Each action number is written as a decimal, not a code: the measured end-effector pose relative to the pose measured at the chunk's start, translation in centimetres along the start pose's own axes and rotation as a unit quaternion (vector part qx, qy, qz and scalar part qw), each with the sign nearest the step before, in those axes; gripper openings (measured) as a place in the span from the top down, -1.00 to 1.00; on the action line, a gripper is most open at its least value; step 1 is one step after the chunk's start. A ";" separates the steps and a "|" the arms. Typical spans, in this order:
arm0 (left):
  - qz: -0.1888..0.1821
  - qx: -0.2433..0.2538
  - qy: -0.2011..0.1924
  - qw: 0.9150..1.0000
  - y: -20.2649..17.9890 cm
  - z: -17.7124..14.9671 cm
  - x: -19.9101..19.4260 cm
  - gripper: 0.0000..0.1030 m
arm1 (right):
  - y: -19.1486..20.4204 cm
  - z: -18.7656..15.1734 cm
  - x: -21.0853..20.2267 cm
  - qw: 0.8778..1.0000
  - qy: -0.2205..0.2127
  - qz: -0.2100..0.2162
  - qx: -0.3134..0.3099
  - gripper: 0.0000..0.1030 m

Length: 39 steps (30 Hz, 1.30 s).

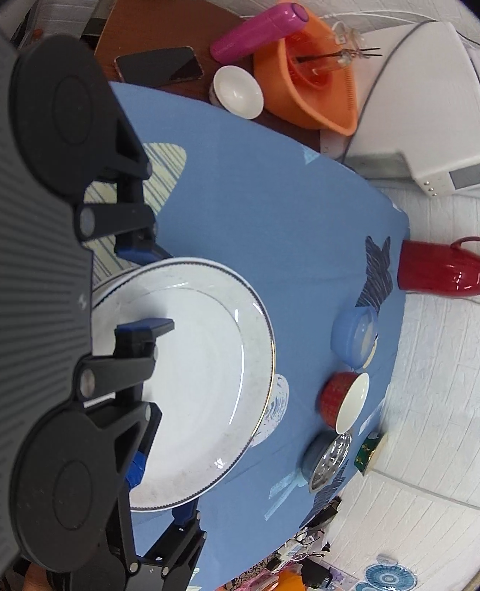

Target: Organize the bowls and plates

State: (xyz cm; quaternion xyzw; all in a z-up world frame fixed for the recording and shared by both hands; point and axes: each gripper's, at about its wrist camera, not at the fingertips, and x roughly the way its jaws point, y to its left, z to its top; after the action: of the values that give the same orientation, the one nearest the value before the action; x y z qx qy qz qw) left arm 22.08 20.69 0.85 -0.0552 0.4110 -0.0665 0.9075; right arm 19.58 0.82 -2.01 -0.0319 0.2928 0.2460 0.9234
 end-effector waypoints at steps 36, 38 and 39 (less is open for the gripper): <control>-0.025 0.012 -0.065 0.997 -3.3 0.7 -2.2 0.05 | -1.3 0.1 -4.5 0.998 -0.063 -0.023 0.021 -0.27; -0.030 0.012 -0.063 0.997 -3.9 0.7 -2.4 0.05 | -2.6 -0.4 -5.0 0.996 -0.067 -0.026 0.051 -0.27; -0.031 0.014 -0.064 0.997 -4.2 0.7 -2.4 0.05 | -3.2 -0.7 -5.1 0.995 -0.066 -0.032 0.064 -0.27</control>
State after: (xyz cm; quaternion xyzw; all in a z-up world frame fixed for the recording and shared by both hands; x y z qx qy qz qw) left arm 20.71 17.01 3.70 -0.0593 0.3493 -0.0963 0.9301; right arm 17.11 -4.37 0.01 0.0337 0.2448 0.1986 0.9484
